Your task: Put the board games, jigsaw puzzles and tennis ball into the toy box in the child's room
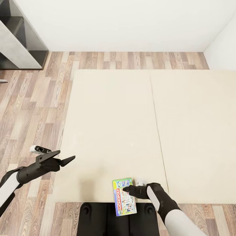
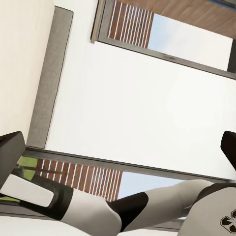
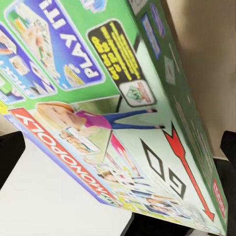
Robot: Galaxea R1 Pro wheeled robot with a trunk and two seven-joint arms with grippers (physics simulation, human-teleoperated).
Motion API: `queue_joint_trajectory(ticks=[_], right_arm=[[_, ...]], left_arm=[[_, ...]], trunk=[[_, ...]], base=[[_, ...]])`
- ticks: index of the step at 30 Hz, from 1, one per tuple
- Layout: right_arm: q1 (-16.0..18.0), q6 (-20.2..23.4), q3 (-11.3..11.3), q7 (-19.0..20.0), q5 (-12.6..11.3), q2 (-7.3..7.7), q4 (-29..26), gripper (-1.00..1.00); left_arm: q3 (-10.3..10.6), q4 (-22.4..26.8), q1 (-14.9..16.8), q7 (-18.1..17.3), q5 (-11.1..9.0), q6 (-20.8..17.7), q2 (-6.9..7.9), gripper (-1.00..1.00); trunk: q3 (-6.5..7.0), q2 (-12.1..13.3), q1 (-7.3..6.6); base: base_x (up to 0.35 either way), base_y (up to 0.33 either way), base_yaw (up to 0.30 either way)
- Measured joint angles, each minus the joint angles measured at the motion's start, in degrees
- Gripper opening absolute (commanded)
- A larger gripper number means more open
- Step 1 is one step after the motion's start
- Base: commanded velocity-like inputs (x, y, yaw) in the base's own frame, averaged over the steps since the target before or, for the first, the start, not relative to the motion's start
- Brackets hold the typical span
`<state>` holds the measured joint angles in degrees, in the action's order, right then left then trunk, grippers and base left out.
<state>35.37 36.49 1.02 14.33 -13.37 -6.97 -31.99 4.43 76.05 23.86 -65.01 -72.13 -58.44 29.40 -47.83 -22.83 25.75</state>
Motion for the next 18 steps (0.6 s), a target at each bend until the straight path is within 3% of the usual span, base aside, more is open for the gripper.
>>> queue_joint_trajectory(ticks=[18], right_arm=[[-0.04, -0.25, -0.07, -0.03, 0.04, -0.13, 0.01, 1.0]], left_arm=[[-0.07, 0.0, -0.07, -0.04, 0.0, -0.08, 0.07, 1.0]], trunk=[[0.0, 0.0, 0.0]], base=[[0.0, 0.007, 0.0]])
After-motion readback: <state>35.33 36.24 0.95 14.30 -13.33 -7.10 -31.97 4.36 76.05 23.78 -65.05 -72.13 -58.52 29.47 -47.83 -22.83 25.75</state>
